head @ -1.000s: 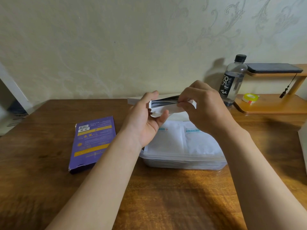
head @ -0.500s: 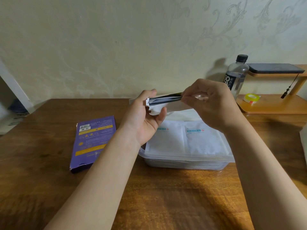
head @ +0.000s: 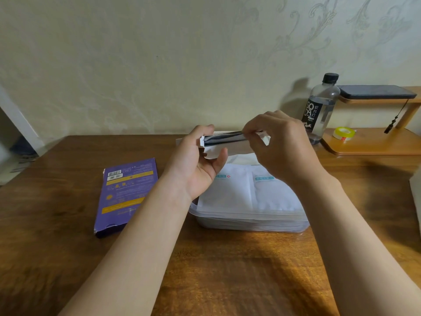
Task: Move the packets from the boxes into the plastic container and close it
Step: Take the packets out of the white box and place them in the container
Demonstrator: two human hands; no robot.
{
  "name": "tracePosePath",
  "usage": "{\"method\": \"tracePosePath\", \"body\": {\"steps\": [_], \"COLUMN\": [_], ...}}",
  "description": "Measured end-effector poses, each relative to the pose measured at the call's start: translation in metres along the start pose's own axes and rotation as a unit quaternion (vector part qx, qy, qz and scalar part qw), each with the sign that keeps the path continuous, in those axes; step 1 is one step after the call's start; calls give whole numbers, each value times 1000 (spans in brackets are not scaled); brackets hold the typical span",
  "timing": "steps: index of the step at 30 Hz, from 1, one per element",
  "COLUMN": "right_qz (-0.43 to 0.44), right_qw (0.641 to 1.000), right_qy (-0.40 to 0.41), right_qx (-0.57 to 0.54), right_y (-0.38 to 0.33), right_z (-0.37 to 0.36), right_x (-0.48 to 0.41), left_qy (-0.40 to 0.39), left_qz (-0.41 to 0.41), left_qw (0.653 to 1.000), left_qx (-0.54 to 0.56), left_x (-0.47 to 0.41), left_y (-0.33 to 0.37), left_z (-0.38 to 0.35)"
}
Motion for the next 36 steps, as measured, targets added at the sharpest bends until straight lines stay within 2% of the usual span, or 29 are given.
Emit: {"method": "tracePosePath", "body": {"steps": [5, 9, 12, 15, 18, 22, 24, 27, 30, 33, 36], "right_qz": [-11, -98, -83, -64, -86, -139, -175, -242, -307, -339, -386], "right_qw": [1000, 987, 964, 926, 901, 821, 793, 785, 814, 860, 883], "right_qy": [5, -23, 6, 56, 139, 266, 319, 352, 311, 158, 15], "right_qx": [18, -123, -254, -367, -401, -486, -489, -449, -384, -347, -267], "right_y": [0, 7, 7, 11, 19, 29, 36, 46, 62, 72, 72], "right_z": [-4, 4, 13, 20, 27, 28, 28, 32, 37, 31, 19], "right_x": [-1, -2, -2, -2, -1, 6, 10, 16, 19, 17, 21], "left_qy": [-2, -8, -22, -20, -12, -1, 14, 20, 21, 26, 37], "left_qz": [5, 6, 9, 8, 3, -11, -20, -41, -52, -59, -66], "left_qw": [1000, 1000, 1000, 999, 999, 1000, 1000, 999, 997, 996, 995], "left_qx": [-2, 12, 15, 31, 31, 0, -5, 16, 48, 63, 66], "left_x": [1, 1, -1, -5, -5, -6, -7, -4, -3, -4, -4], "left_y": [-1, 1, 2, 2, 2, 1, 0, 0, 1, 1, 1], "left_z": [-1, -2, -1, 4, 6, 8, 11, 10, 8, 10, 11]}}
Point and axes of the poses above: each hand's wrist, its own x-axis away from the middle knuckle, its own z-axis out of the back of the hand, y = z × x, the point moved 5 cm from there along -x, towards the middle knuckle, and after that the axes turned 11 degrees about -y, right-handed, at the moved point
